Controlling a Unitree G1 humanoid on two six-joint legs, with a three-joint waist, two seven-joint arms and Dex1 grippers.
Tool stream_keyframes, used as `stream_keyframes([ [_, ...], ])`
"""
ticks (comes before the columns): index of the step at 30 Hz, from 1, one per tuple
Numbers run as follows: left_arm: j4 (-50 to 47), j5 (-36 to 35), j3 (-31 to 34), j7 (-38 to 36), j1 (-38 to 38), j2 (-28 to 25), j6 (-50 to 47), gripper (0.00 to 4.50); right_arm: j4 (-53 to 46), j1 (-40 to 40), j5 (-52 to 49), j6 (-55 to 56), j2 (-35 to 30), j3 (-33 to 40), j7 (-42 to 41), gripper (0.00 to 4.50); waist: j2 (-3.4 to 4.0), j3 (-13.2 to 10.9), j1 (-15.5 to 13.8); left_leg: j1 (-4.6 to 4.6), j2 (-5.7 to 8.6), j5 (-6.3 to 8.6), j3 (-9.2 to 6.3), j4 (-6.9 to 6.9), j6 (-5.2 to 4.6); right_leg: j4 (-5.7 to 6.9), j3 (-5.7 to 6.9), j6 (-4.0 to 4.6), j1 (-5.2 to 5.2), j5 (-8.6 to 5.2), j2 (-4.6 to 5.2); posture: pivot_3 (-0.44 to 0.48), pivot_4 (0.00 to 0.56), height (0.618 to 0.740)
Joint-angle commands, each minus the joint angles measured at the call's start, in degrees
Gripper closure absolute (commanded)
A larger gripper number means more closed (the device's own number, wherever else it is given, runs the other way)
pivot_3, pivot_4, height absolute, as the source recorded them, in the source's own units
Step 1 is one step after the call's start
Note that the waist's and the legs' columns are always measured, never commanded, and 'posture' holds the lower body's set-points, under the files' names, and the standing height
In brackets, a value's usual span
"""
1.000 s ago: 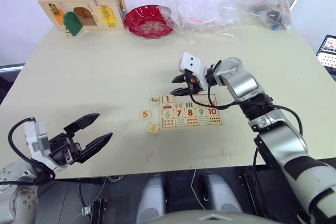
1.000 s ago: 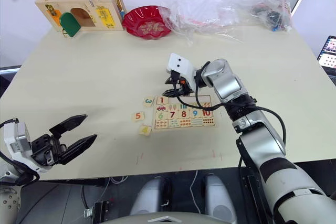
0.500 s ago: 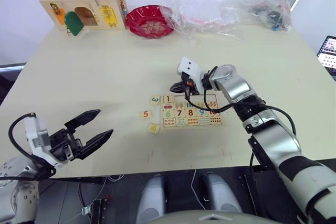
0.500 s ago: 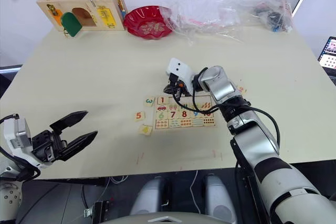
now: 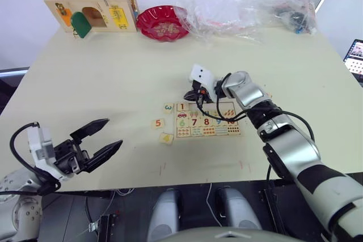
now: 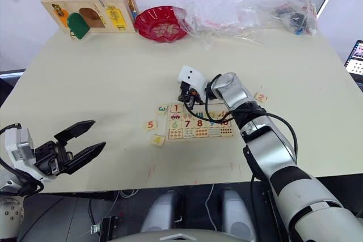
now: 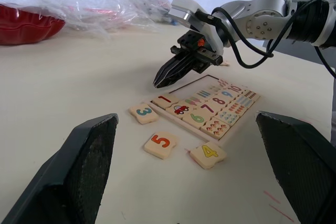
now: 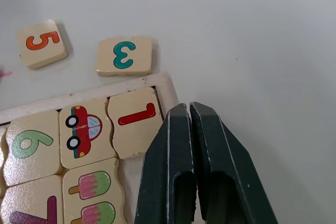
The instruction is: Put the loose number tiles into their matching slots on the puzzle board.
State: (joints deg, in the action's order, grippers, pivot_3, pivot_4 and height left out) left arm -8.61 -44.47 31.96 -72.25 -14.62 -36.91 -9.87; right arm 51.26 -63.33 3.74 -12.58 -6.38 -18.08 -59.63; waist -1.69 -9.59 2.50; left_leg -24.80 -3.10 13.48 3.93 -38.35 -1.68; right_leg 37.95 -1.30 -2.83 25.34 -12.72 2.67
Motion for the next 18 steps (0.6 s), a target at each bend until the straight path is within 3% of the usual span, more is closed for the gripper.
stream_keyframes([
  [1,-1.2,-0.4,0.5,0.0,-0.3,-0.5,0.1,0.00,-0.1,-1.4,0.2,1.5,0.4,0.4,-0.4,4.40,0.00,0.0,0.0,0.00,0.00,0.00,-0.01,0.00,0.00,0.00,0.01,0.00,0.00,0.00,0.00,0.000,0.150,0.740],
  [18,-2.0,-0.7,0.6,0.5,-0.9,-0.3,-0.2,0.00,1.3,-1.3,2.2,2.4,1.3,-0.2,-2.0,4.40,0.00,0.0,0.0,0.01,0.00,-0.01,-0.02,0.00,0.02,0.00,0.03,0.01,-0.02,-0.01,0.00,0.000,0.150,0.740],
])
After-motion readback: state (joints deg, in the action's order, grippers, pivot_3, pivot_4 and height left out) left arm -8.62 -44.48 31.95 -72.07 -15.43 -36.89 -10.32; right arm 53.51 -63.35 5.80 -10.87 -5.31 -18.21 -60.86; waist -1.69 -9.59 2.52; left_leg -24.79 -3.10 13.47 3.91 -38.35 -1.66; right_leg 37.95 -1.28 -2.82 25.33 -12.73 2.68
